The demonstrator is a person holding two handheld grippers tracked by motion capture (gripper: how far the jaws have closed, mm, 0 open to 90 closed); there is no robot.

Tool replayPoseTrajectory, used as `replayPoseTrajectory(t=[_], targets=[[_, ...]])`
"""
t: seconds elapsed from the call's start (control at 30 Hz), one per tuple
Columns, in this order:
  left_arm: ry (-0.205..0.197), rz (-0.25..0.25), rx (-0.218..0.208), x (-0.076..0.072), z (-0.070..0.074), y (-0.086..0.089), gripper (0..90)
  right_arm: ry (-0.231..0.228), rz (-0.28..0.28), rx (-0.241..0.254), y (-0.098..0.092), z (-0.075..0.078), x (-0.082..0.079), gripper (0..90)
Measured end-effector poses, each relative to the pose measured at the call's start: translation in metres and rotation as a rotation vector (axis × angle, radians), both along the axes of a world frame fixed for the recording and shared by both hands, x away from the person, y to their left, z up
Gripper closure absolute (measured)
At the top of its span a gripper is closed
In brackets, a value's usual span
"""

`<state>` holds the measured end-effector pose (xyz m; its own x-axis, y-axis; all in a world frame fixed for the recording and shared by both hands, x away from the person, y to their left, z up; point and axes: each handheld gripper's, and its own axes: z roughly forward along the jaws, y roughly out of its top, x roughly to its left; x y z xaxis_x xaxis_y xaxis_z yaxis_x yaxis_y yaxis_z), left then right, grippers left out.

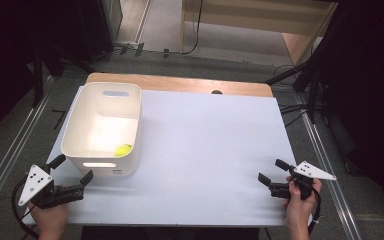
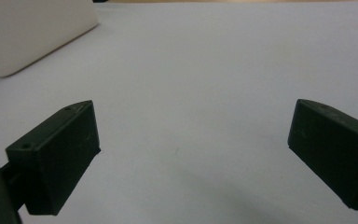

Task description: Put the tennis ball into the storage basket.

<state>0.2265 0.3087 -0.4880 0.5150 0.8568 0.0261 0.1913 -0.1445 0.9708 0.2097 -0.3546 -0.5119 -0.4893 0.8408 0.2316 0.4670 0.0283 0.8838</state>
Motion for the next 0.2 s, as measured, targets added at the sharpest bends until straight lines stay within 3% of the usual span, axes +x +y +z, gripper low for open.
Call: replayPoseTrajectory(t=[0.2], targets=[[0.001,0.003,-0.001,-0.0004,0.0001,0.0005,0.0,-0.021,-0.018,0.033,-0.0052,0.0015,-0.0059,1.0]])
